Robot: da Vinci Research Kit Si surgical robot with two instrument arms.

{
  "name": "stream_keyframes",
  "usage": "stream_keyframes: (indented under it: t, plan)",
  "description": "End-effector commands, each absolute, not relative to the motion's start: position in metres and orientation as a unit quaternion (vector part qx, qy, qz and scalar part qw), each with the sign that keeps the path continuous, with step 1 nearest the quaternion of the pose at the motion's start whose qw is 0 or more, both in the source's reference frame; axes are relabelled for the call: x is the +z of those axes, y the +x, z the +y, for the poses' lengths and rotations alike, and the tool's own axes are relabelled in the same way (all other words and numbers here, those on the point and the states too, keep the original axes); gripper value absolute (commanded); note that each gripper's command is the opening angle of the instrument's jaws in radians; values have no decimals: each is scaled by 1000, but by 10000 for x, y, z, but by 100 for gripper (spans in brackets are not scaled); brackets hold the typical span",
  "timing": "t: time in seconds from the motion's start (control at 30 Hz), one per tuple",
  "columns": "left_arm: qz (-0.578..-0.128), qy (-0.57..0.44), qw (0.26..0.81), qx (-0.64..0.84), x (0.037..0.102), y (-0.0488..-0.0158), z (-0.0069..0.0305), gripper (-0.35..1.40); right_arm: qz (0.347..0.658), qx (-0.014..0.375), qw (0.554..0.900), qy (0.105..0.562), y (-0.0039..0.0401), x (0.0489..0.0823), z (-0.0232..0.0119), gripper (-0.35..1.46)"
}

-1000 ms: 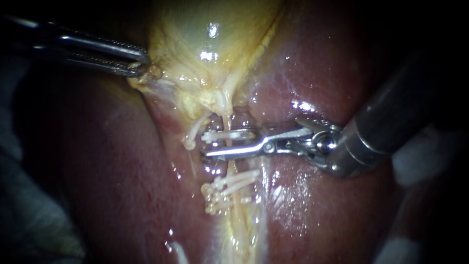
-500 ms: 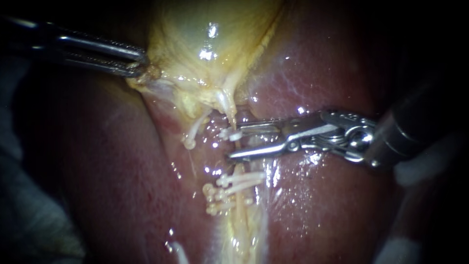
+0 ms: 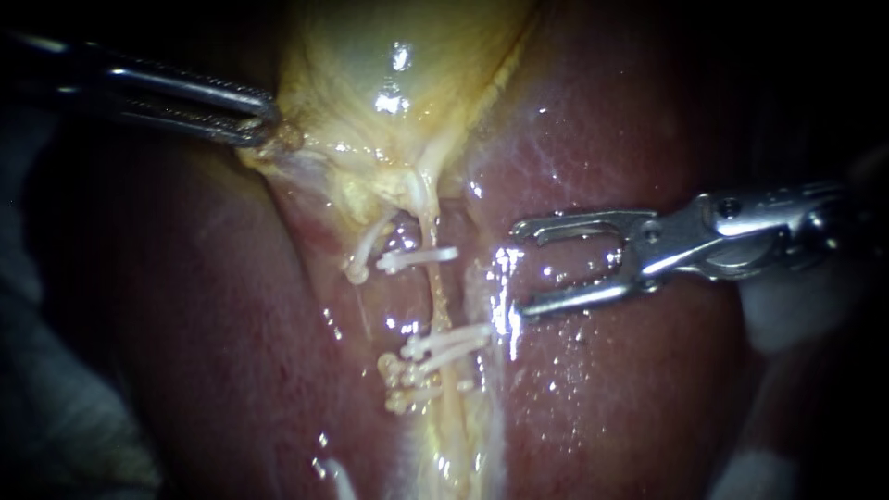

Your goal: Going back third clip right tube

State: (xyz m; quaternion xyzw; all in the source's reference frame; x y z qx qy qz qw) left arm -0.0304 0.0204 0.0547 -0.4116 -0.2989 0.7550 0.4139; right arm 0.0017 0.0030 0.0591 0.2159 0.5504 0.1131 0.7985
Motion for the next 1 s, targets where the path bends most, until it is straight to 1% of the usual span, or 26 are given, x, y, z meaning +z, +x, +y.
stream_keyframes:
  t: [0.03, 0.2, 0.33, 0.63, 1.0]
  plan:
    - [-299, -411, 414, 755, 547, -304, 204, -35, 551, 108, 799, 214, 16, 588, 29, 47]
    - [-298, -412, 414, 755, 552, -307, 204, -35, 545, 80, 810, 200, 11, 578, 27, 47]
    - [-293, -412, 415, 756, 567, -317, 201, -35, 536, 70, 818, 195, 8, 577, 26, 47]
    - [-299, -413, 408, 758, 610, -340, 195, -35, 535, 69, 819, 196, 5, 577, 26, 48]
    - [-300, -413, 407, 758, 606, -338, 193, -35, 534, 70, 820, 195, 7, 578, 25, 49]
